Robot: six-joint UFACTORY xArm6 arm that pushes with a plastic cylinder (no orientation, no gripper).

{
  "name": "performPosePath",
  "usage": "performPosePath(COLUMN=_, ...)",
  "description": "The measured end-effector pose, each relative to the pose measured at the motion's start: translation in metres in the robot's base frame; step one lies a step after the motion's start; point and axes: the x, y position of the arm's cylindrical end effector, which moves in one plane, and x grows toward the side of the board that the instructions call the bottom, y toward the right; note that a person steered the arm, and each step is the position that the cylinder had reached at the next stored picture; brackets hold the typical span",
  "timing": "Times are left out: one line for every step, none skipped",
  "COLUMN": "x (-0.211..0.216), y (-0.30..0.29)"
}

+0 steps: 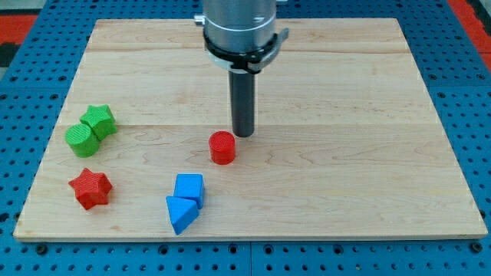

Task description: Push the red circle into the red star

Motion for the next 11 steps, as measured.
performPosePath(x=0.021, y=-0.06)
performPosePath(x=0.038, y=-0.148)
performPosePath(x=0.037, y=-0.165)
performPosePath(x=0.018, y=-0.127)
performPosePath(x=0.019, y=-0.096)
performPosePath(x=0.036, y=-0.09)
performPosePath(x=0.061, y=-0.084)
performPosePath(x=0.066, y=-0.114)
performPosePath(x=0.065, y=-0.161)
performPosePath(x=0.056, y=-0.167)
performPosePath(x=0.035, y=-0.161)
